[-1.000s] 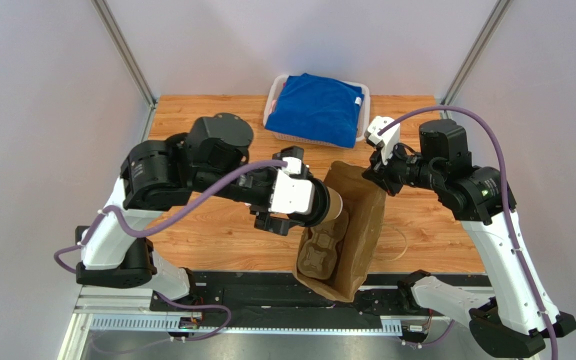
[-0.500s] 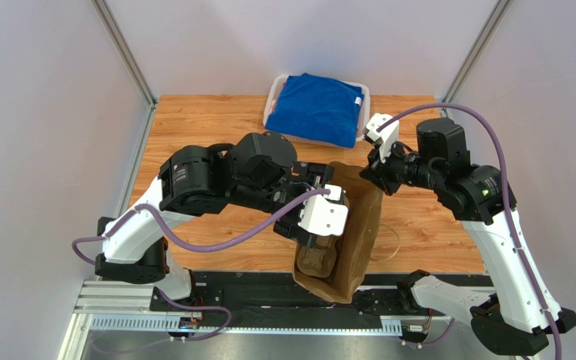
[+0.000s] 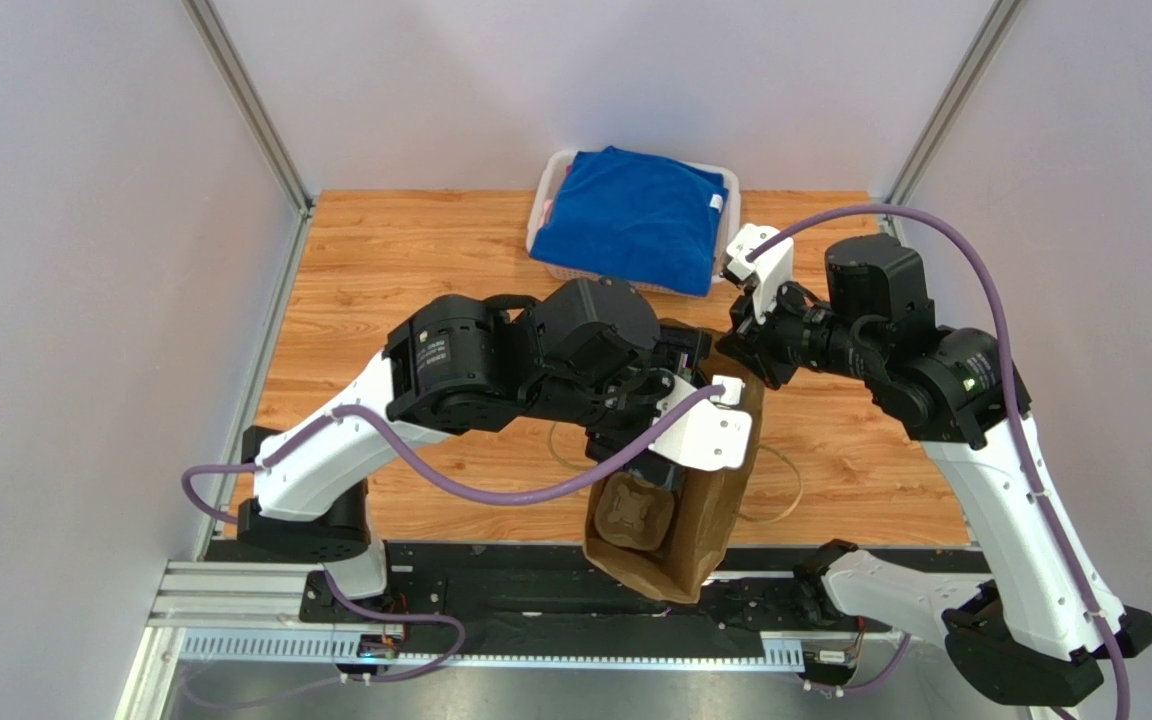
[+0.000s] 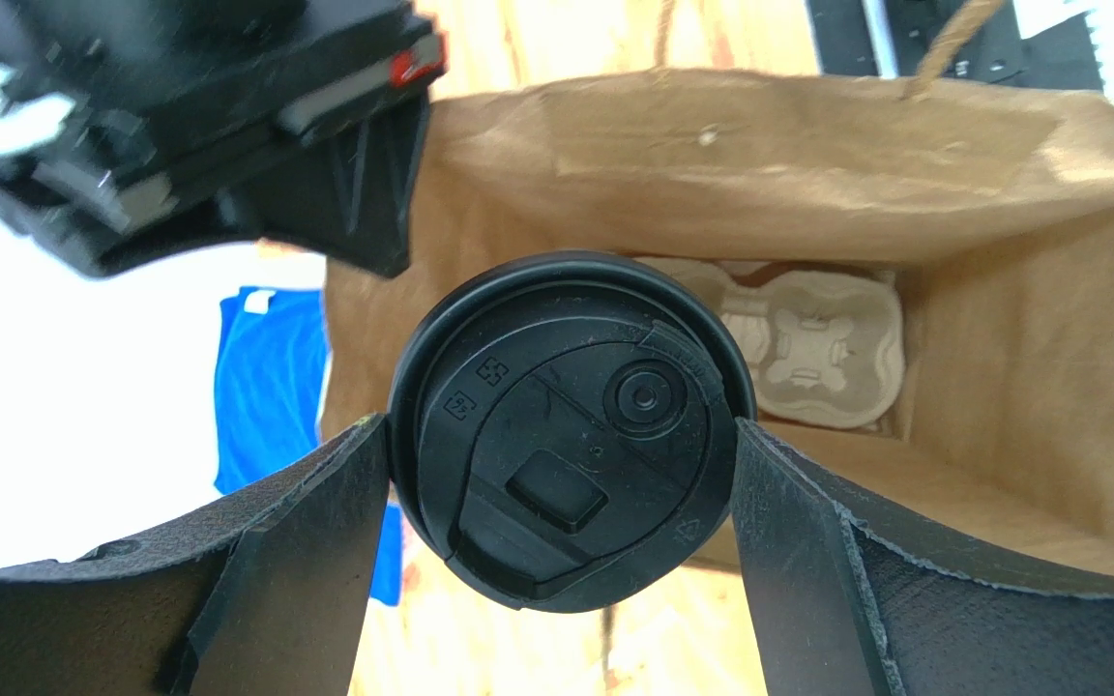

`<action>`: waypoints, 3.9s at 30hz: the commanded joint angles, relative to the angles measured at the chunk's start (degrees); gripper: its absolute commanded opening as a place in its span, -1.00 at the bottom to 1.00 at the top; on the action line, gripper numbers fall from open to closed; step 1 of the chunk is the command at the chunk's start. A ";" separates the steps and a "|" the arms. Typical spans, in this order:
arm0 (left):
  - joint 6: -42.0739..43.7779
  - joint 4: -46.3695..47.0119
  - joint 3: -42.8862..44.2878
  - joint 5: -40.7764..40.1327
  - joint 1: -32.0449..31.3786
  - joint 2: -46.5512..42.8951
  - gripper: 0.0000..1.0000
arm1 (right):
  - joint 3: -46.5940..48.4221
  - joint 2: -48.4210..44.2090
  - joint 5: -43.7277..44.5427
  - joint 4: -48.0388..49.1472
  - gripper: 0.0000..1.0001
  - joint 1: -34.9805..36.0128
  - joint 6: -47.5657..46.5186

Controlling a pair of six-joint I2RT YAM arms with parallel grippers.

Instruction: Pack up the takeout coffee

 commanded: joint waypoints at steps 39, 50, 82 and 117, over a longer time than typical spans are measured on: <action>-1.97 22.07 -42.14 -4.79 1.22 -7.79 -0.10 | -0.27 -1.27 -6.56 6.10 -1.00 1.93 2.33; -0.65 27.78 -48.12 -6.01 3.24 -8.50 -0.11 | -0.88 -1.09 -8.84 6.45 -1.00 2.11 2.69; -2.50 37.36 -57.61 -8.92 4.30 -14.21 -0.12 | -3.78 -3.55 -14.38 8.83 -1.00 2.11 -2.50; -2.06 45.37 -67.63 -1.36 10.45 -12.98 -0.14 | -4.67 -2.06 -17.46 9.09 -1.00 2.11 -2.24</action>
